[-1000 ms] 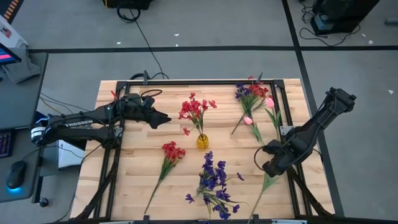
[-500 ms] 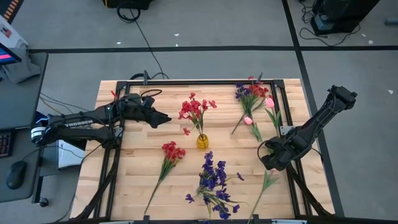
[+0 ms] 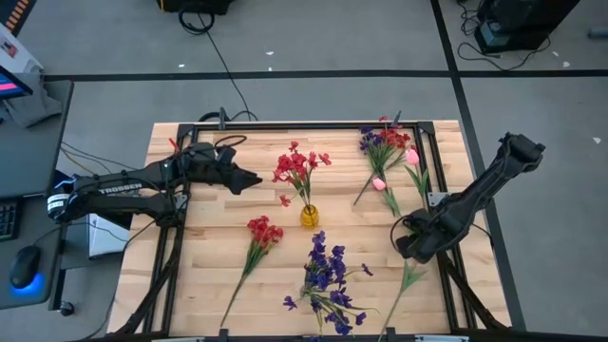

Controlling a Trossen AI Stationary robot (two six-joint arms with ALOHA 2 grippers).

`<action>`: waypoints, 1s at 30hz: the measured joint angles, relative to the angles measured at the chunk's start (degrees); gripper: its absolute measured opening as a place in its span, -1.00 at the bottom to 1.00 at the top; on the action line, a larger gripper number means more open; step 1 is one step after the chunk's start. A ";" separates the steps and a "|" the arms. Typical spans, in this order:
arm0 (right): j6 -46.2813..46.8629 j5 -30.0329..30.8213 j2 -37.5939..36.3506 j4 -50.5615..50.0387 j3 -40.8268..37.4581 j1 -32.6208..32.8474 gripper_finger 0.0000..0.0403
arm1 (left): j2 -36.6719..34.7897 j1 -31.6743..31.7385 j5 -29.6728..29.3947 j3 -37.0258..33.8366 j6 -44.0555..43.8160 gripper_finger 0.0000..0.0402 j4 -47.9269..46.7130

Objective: Sort flowers into vase by color
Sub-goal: Put the bottom left pink tulip into the green vase

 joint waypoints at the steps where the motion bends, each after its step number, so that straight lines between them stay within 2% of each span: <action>1: -0.01 -0.90 0.75 0.02 0.00 -0.16 -0.43 | 0.00 0.00 -0.01 0.00 0.00 0.39 0.29; 5: 1.86 -3.42 4.03 -0.05 0.00 -0.22 -0.24 | -0.02 0.00 -0.01 0.00 -0.04 0.39 0.32; 9: 5.30 -3.06 6.03 0.40 -0.02 0.76 -0.18 | -0.02 0.00 -0.01 0.00 -0.04 0.39 0.35; 18: 11.51 0.87 7.65 2.34 -0.02 1.06 -0.22 | -0.02 0.00 -0.01 0.00 -0.04 0.39 0.35; 30: 11.89 3.78 8.10 4.05 -0.02 0.96 -0.37 | -0.02 0.00 0.01 0.00 0.04 0.39 0.33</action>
